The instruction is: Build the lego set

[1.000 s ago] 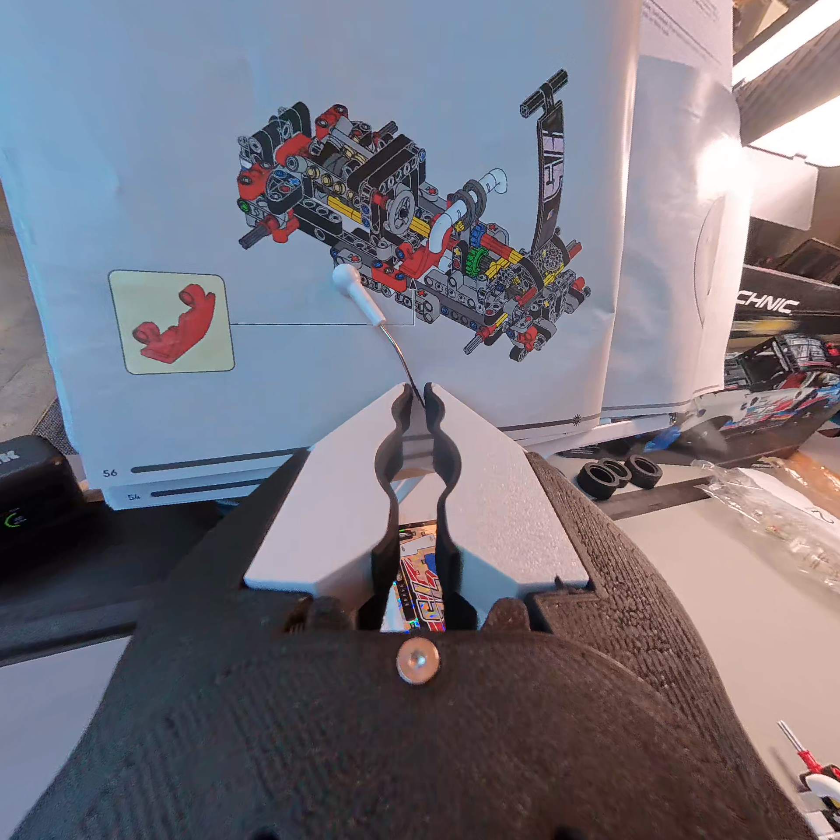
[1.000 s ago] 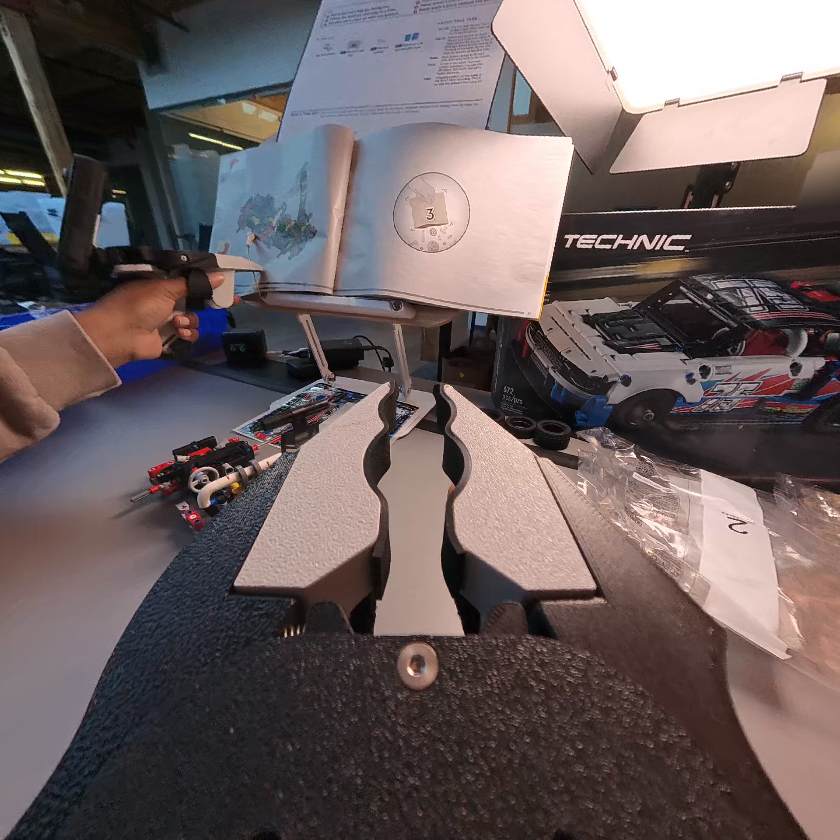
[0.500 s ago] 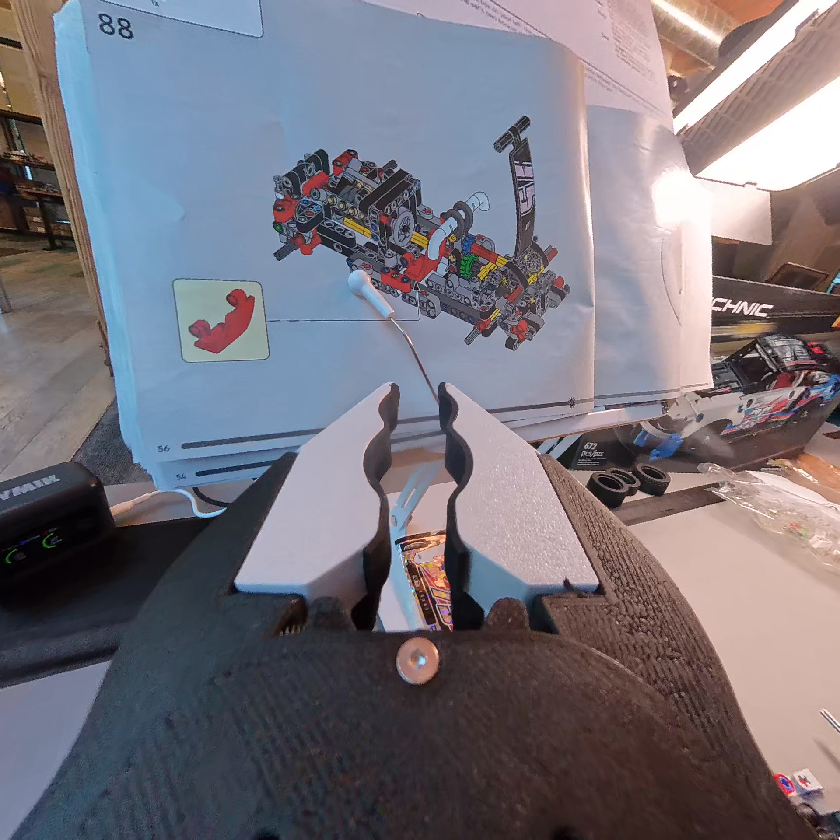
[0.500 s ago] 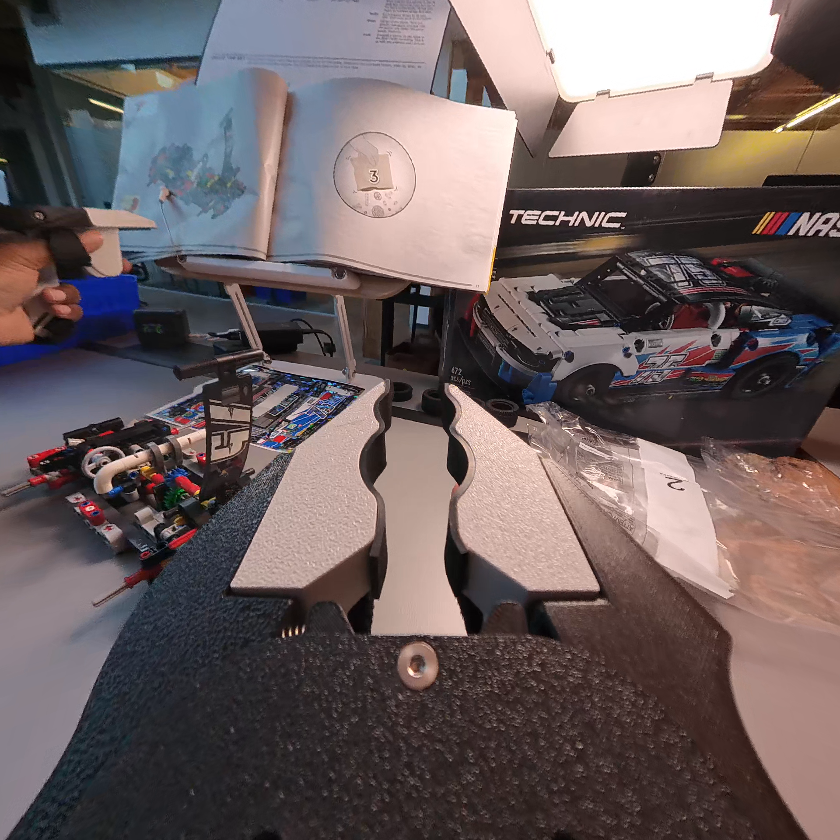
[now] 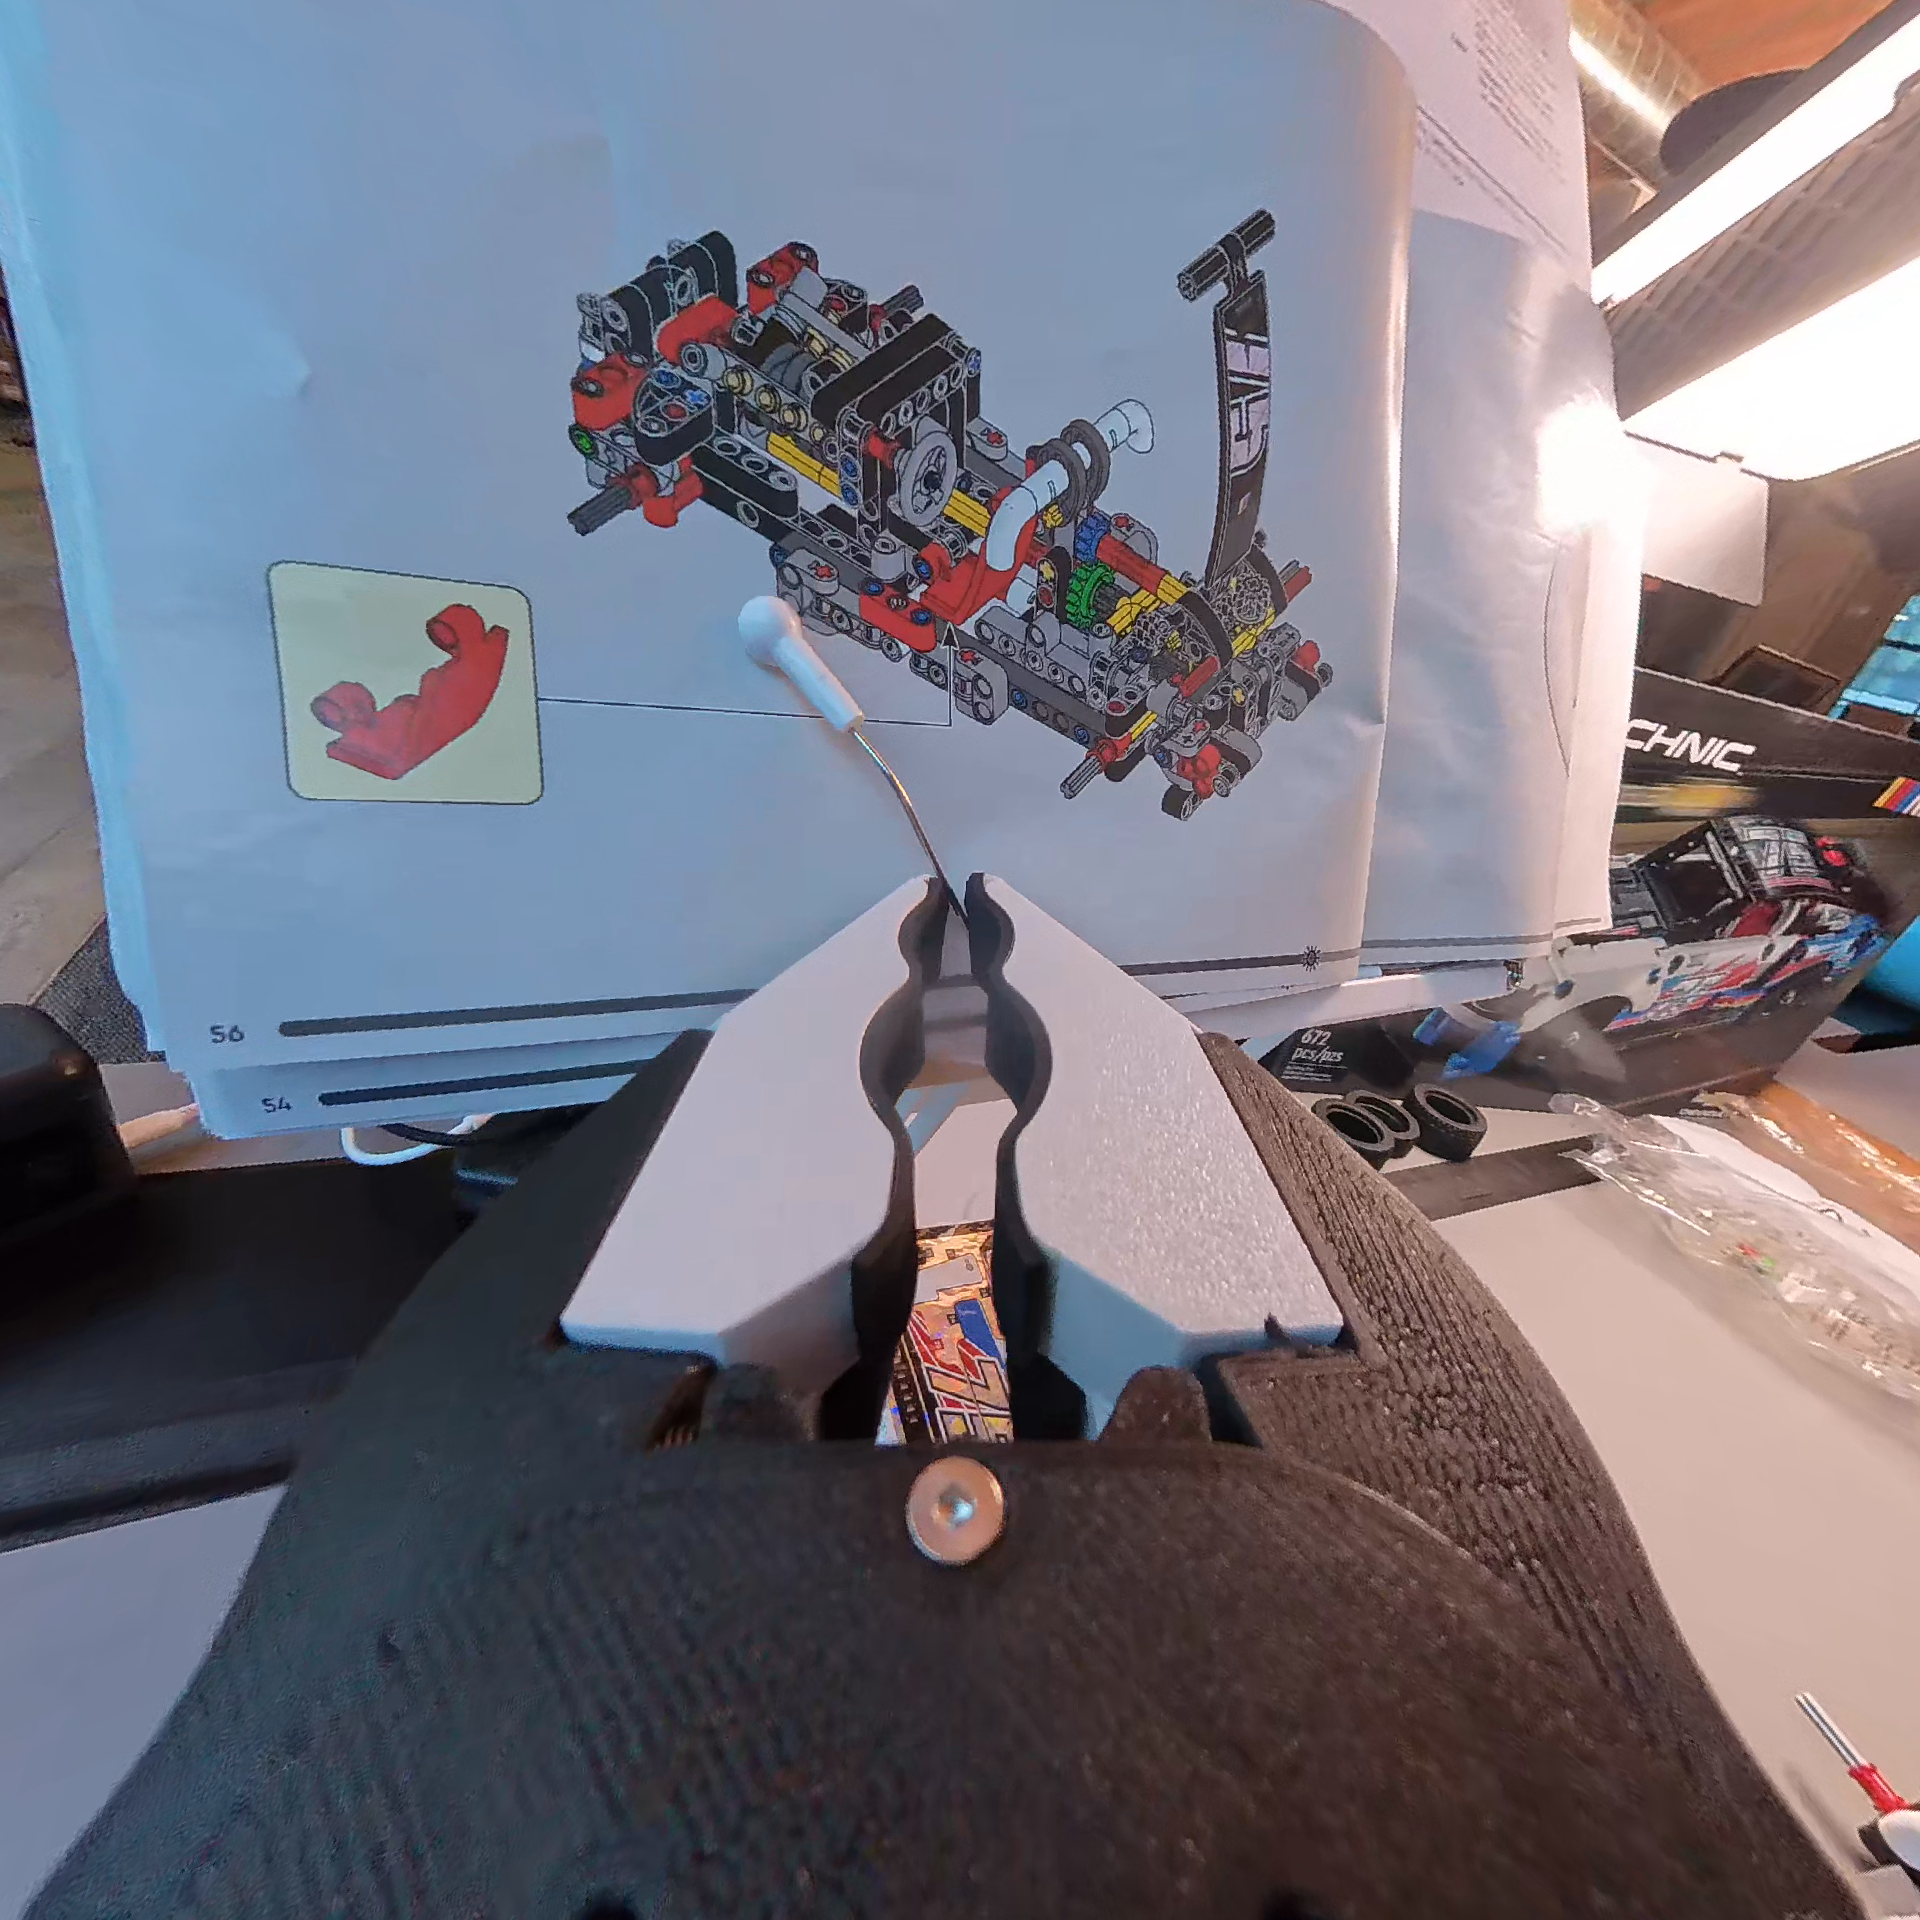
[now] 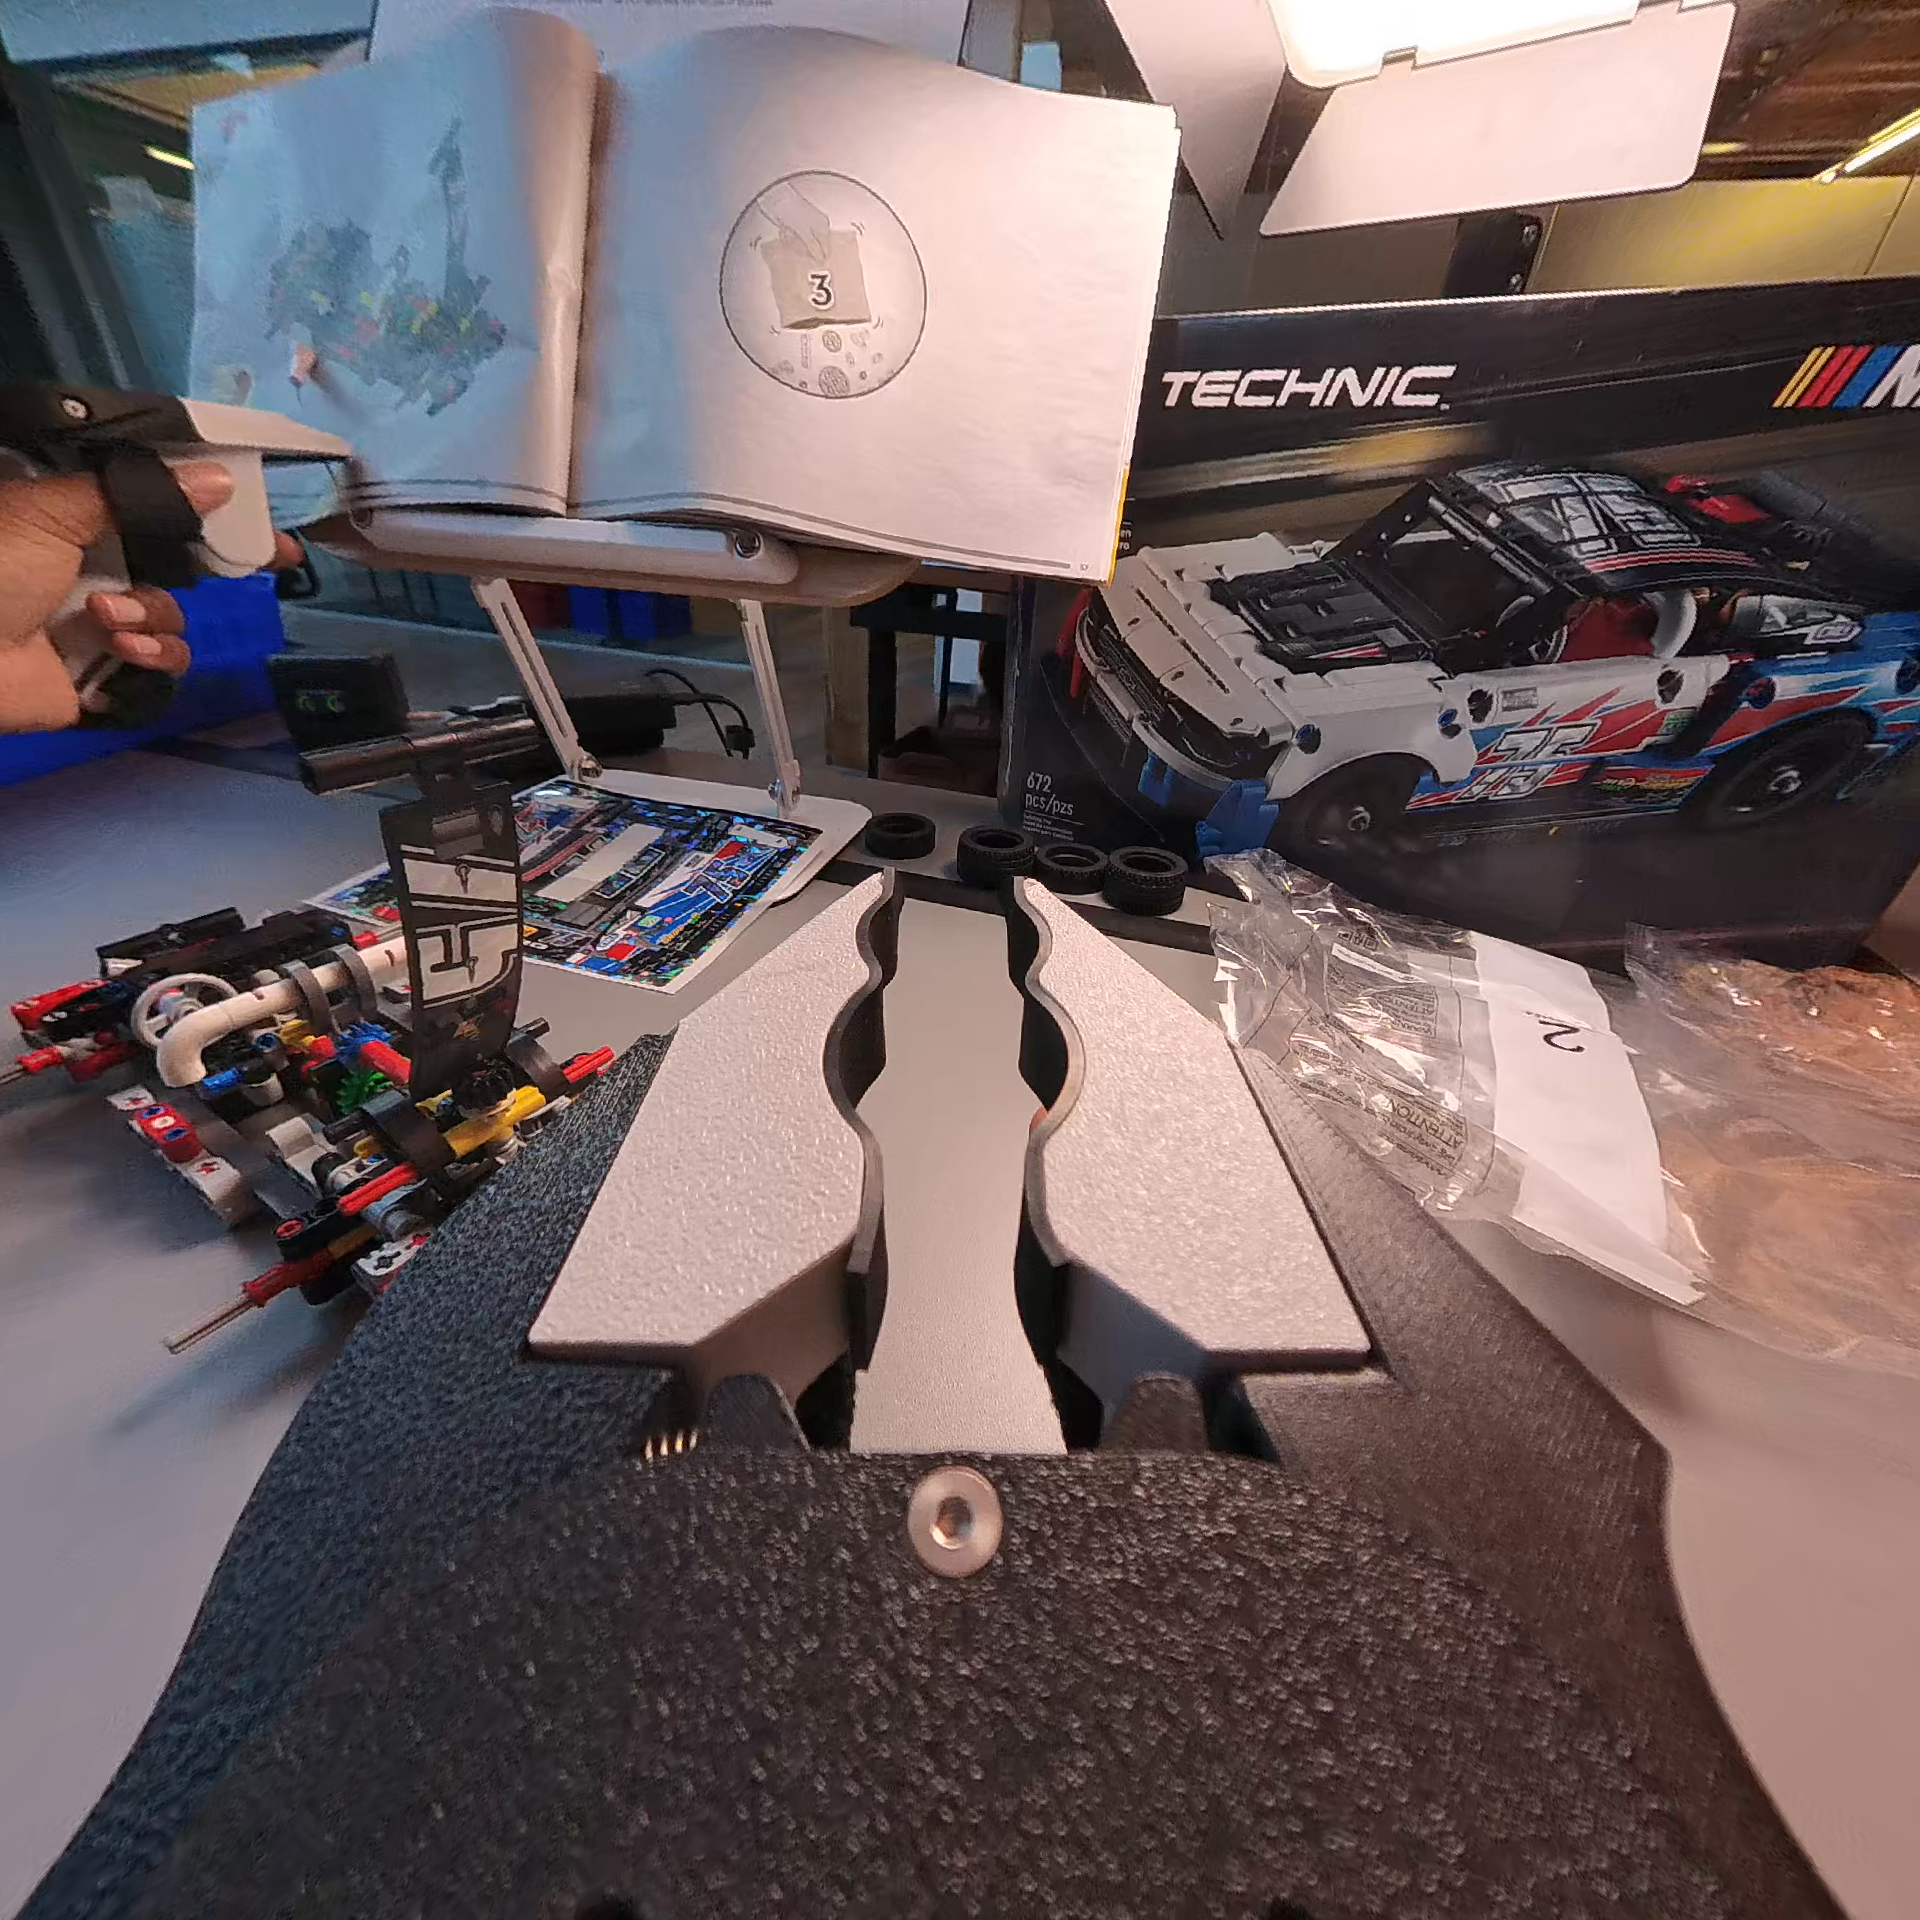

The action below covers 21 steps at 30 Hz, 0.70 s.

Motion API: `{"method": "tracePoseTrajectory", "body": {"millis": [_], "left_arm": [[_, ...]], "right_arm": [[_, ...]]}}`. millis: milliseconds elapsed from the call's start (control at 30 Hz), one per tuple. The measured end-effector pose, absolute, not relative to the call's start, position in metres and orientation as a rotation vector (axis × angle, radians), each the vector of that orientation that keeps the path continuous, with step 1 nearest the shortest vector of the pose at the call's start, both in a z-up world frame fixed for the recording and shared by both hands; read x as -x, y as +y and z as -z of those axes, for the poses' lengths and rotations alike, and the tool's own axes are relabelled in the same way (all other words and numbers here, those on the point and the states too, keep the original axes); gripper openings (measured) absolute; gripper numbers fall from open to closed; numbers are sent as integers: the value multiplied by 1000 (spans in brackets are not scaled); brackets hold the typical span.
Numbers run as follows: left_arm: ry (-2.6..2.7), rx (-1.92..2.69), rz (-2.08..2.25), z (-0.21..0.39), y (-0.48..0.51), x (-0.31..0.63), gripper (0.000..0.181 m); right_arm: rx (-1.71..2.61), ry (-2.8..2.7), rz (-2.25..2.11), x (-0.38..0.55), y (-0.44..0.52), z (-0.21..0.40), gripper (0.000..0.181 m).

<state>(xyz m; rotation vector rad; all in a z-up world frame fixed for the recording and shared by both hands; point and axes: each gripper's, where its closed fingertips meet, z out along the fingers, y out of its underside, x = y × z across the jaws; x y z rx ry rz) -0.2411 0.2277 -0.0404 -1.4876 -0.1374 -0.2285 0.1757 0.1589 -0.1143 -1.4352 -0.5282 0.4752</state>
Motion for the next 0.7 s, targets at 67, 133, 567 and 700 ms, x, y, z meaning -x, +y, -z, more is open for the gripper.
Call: {"method": "tracePoseTrajectory", "body": {"millis": [67, 133, 567, 700], "left_arm": [[-149, 1487, 246, 41, 227, 241, 3], [-149, 1483, 241, 41, 227, 242, 3], [-154, 1420, 170, 35, 216, 254, 19], [-176, 1338, -9, 17, 199, 287, 18]], "right_arm": [[1433, -529, -480, -176, 158, 114, 18], [1432, -529, -482, -176, 157, 113, 18], [1431, -534, -496, -173, 156, 113, 19], [1424, -527, -502, -174, 155, 110, 19]]}}
